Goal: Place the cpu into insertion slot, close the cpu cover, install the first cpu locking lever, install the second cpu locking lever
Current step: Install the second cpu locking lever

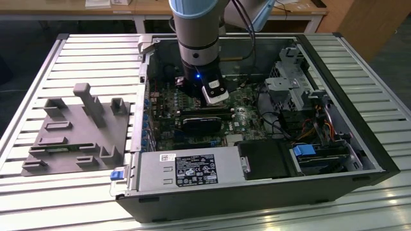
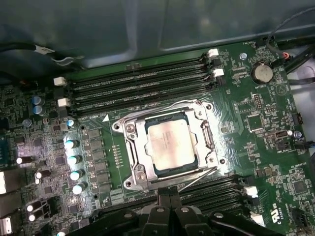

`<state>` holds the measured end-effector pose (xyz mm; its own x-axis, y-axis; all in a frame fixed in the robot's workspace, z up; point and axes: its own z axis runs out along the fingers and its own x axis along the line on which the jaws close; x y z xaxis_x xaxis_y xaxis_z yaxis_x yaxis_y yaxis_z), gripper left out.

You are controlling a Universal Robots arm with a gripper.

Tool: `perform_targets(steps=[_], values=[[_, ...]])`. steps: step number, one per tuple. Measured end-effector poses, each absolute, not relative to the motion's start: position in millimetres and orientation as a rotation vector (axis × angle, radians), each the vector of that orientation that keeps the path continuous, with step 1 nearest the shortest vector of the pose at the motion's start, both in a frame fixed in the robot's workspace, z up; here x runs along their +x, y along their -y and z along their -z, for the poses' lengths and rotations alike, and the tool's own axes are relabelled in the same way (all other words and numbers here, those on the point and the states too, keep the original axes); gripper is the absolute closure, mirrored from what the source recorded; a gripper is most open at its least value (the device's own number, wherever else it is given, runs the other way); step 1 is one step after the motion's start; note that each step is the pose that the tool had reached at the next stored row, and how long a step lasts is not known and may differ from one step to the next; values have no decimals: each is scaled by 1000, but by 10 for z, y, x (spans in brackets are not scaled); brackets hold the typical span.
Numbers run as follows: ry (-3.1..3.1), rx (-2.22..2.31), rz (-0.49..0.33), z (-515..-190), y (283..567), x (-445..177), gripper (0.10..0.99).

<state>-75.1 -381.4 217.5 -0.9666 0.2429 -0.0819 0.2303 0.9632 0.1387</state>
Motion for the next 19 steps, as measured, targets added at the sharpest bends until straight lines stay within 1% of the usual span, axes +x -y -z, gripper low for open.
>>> perform_targets(steps=[4,15,19], values=[[-3015,363,-197,-2175,3815,-751,984],[-3022,309,-280,-2168,3844,-753,984],[-3021,306,-294,-2161,3899,-753,984]])
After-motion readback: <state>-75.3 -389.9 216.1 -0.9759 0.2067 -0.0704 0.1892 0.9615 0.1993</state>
